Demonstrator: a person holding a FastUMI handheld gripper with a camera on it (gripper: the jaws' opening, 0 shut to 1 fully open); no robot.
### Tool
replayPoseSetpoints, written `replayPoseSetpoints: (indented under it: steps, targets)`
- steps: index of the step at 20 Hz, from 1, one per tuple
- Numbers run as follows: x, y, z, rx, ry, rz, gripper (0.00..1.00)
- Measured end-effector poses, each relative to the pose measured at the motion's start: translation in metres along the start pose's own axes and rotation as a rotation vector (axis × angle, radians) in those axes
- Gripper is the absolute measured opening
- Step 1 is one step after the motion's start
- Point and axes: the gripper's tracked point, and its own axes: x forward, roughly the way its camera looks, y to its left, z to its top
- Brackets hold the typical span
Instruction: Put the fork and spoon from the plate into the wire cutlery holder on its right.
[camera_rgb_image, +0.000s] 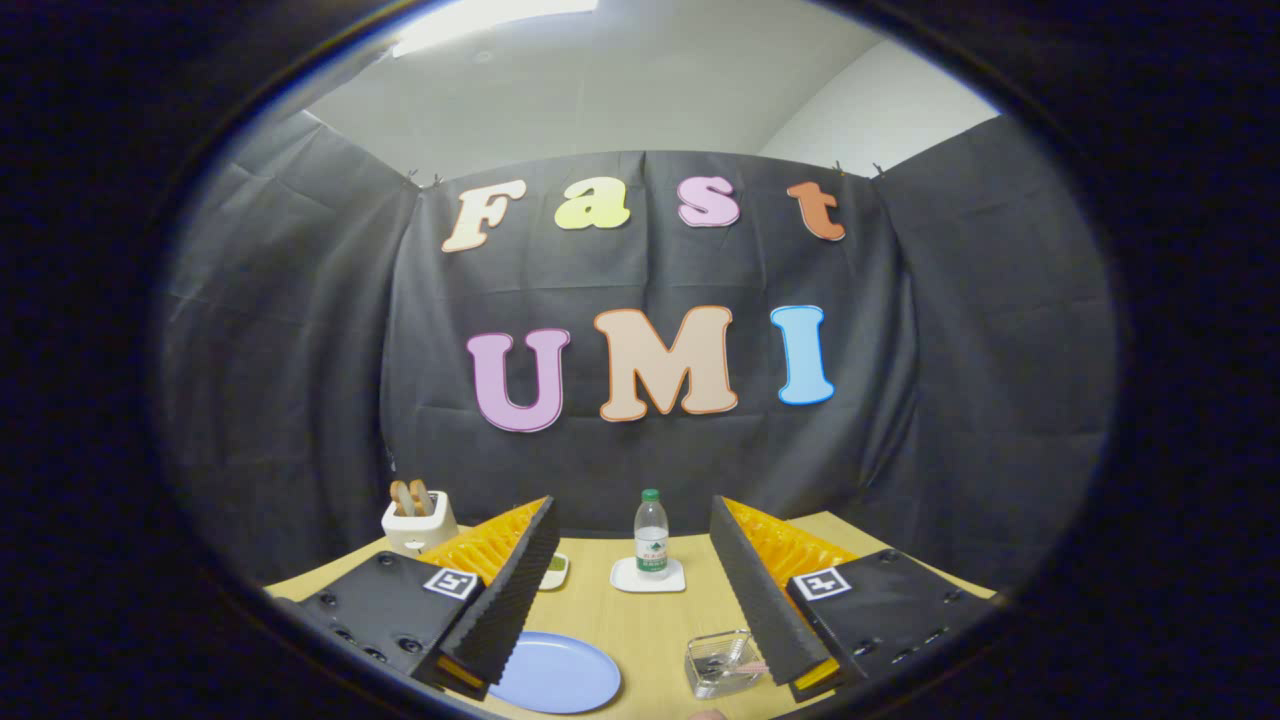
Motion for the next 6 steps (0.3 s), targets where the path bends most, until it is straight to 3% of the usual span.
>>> replayPoseSetpoints:
  steps: [6]
  targets:
    - [0.0026, 0.0025, 0.0037, -0.025, 0.0, 0.02, 0.98]
